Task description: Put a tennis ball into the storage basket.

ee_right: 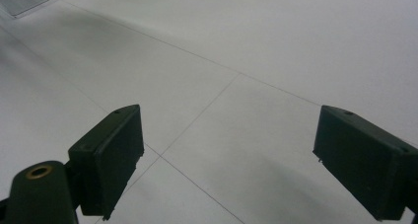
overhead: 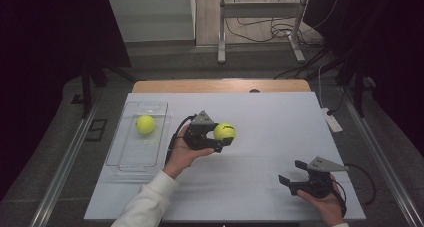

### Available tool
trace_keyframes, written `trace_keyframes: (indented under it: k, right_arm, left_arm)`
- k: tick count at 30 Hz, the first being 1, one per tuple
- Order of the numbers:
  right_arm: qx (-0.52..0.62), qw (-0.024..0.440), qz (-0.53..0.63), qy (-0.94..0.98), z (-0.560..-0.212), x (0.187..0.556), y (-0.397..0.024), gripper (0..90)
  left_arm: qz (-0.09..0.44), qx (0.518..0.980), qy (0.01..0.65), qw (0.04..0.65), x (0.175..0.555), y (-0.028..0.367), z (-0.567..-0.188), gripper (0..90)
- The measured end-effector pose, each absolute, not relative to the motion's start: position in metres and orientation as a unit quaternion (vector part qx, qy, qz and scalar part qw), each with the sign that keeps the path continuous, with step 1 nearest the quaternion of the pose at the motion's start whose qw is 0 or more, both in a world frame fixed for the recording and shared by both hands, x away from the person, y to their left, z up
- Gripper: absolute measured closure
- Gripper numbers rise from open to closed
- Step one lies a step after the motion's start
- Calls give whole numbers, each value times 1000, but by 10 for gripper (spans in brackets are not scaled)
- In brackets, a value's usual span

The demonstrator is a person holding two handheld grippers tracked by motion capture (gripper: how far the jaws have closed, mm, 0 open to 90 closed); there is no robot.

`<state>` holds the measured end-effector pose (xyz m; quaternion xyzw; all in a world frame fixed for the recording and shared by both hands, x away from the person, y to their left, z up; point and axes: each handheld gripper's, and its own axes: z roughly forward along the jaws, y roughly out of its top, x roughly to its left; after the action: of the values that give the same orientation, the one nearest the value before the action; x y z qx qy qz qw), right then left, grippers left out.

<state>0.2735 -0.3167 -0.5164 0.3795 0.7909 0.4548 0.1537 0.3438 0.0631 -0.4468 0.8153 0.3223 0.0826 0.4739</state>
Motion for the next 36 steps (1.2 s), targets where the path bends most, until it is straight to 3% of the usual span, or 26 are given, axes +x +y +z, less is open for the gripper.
trace_keyframes:
  k: [36]
  right_arm:
    - [380,156,456,789,-515,272,-319,120]
  left_arm:
    - [102,803,343,476,332,98,-445,273]
